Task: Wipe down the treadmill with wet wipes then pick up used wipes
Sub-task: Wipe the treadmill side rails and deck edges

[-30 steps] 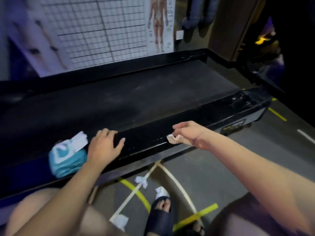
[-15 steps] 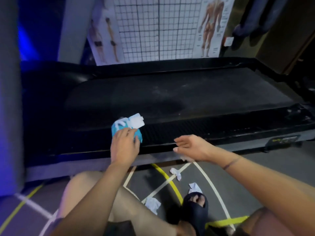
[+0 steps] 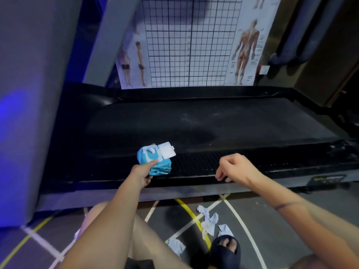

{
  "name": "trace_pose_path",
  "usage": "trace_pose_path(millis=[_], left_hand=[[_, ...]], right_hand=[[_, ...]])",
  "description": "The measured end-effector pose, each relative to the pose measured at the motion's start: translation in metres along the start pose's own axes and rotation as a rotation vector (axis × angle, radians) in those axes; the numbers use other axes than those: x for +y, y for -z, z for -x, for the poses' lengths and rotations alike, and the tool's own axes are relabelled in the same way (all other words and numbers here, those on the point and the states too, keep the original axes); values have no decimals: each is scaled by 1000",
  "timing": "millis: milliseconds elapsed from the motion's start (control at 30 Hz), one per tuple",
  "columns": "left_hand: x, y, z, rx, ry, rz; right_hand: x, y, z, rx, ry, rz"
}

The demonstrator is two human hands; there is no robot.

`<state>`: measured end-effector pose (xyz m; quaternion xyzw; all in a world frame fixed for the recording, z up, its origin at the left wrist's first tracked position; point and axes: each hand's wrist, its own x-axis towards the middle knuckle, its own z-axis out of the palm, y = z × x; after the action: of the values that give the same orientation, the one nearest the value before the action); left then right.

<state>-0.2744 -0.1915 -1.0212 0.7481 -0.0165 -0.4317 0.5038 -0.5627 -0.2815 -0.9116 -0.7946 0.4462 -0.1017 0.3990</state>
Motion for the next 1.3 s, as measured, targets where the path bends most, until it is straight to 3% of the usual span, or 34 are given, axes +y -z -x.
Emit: trace_pose_path(millis=[167,267,367,633,733,867,967,1100,1300], left_hand=[[5,-25,23,-72,-79,148],[7,-47,42,-185,-116,159],[17,-77,71,-295,-200,95],[65,-185,176,-553,-450,-236],[69,-232,204,-671,-492,-343],[63,-286,229,-830,-546,-451],[46,-319,232,-923,-487,-484],[27,-360,228,-917,-419,-495],[6,-415,216,-755,-316,-415]], right_hand=[[4,22,4,112,-16,-18],[5,33,5,-4,-114,-167],[11,42,7,-42,-68,-133],[43,92,38,431,-10,-207],[61,129,62,626,-83,-227],[90,173,94,707,-186,-308],[124,182,111,756,-253,-379],[164,193,97,782,-389,-410],[193,221,56,783,-444,-325]])
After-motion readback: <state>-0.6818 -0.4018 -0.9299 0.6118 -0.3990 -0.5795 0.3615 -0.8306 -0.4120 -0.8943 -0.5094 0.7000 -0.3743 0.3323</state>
